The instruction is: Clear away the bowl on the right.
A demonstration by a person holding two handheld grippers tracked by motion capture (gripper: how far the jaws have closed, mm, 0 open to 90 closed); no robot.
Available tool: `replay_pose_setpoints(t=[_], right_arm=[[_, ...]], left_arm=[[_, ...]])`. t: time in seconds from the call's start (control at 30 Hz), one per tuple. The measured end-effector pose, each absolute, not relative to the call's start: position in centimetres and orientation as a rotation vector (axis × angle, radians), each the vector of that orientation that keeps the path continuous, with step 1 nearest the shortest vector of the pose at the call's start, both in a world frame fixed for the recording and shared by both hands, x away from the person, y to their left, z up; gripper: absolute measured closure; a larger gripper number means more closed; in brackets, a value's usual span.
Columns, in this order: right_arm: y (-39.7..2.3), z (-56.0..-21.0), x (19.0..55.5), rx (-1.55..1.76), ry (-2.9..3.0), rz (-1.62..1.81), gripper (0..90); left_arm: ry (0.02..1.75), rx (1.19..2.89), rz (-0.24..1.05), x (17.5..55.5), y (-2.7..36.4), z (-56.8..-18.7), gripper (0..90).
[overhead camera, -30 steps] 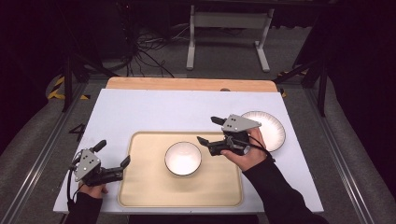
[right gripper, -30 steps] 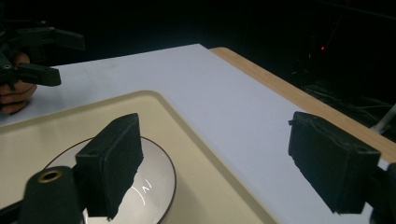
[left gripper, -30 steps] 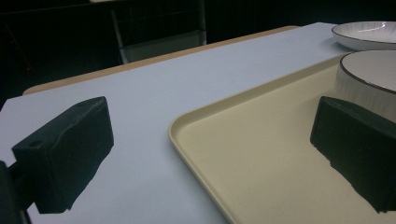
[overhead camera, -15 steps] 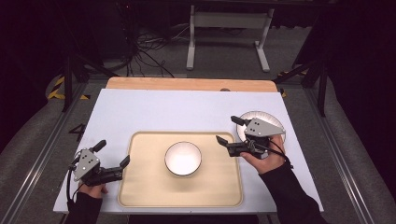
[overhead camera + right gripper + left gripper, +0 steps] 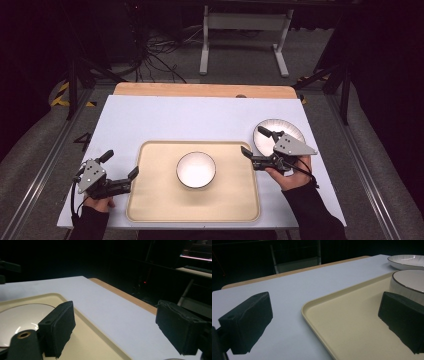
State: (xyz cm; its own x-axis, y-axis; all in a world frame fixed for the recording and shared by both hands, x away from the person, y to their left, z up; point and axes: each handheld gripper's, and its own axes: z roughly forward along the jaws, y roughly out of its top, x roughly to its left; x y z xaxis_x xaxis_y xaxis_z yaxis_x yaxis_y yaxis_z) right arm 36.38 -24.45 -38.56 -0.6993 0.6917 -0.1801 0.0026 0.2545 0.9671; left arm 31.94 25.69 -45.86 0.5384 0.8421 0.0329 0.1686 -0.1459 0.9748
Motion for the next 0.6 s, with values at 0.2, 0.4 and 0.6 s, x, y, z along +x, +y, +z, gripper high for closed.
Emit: replay_pose_setpoints(t=[0.2, 0.4, 0.6], right_arm=[[-25.0, -40.0, 36.0, 0.648, 1.915, 1.489, 15.8], [-25.5, -41.1, 35.8, 0.651, 1.934, 1.494, 14.9], [-26.1, -42.1, 35.7, 0.660, 1.954, 1.469, 14.6]], left_arm=[[0.873, 1.635, 0.737, 31.9, 25.7, -45.9, 0.1], [0.871, 1.634, 0.723, 32.0, 25.8, -45.8, 0.1], [0.871, 1.632, 0.719, 32.0, 25.9, -45.8, 0.1]])
